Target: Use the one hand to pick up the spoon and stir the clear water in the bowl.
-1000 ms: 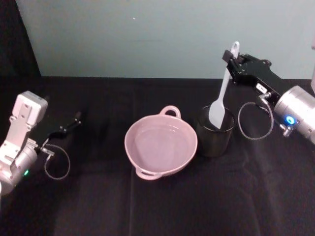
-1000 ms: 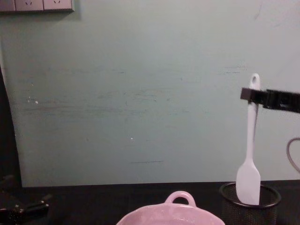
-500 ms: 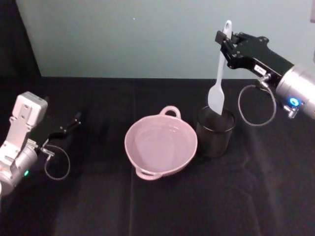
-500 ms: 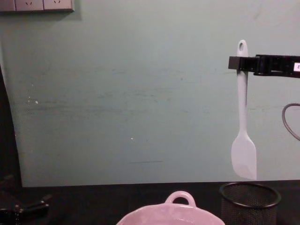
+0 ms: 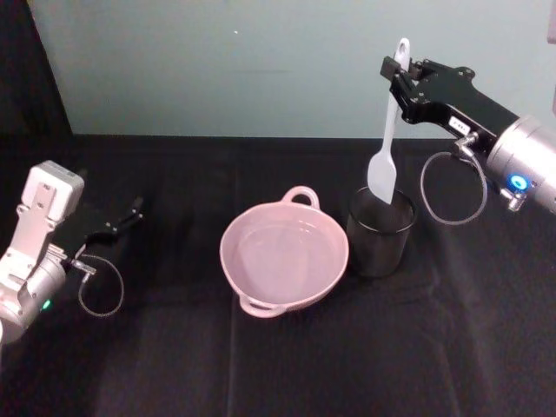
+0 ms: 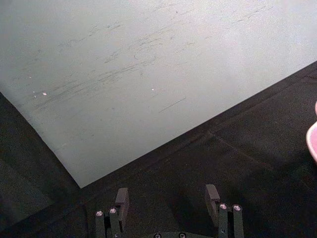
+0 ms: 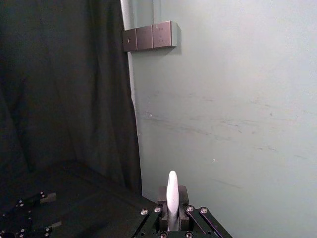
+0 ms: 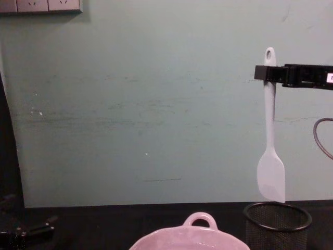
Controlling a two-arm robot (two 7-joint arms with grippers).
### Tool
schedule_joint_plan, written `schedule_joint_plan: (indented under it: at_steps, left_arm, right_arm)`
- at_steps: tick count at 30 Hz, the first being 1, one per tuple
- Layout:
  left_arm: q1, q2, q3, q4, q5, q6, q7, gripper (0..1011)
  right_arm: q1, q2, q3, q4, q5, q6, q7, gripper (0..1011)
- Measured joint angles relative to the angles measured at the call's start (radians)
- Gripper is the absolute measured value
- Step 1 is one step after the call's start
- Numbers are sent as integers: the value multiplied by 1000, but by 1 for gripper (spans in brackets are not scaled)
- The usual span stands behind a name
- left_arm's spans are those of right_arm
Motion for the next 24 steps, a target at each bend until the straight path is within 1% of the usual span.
schedule_joint_plan:
  at_steps: [14, 16, 19, 20, 21, 24]
  left_arm:
    - [0, 0, 0, 0, 0, 0, 0, 1011]
    - [0, 0, 0, 0, 0, 0, 0, 1011]
    - [0, 0, 0, 0, 0, 0, 0, 1011]
    - [0, 0, 0, 0, 0, 0, 0, 1011]
    - [0, 0, 0, 0, 0, 0, 0, 1011]
    - [0, 0, 0, 0, 0, 0, 0, 1011]
  right_arm:
    - [-1, -2, 0, 2, 0, -1, 1, 121]
    - [3, -10, -10, 5, -2, 1, 11, 121]
    - [20, -35, -42, 16, -11, 4, 26, 121]
    - [20, -35, -42, 16, -11, 4, 26, 121]
    - [28, -47, -56, 23, -16, 3, 31, 121]
    - [40, -70, -82, 38, -25, -1, 39, 121]
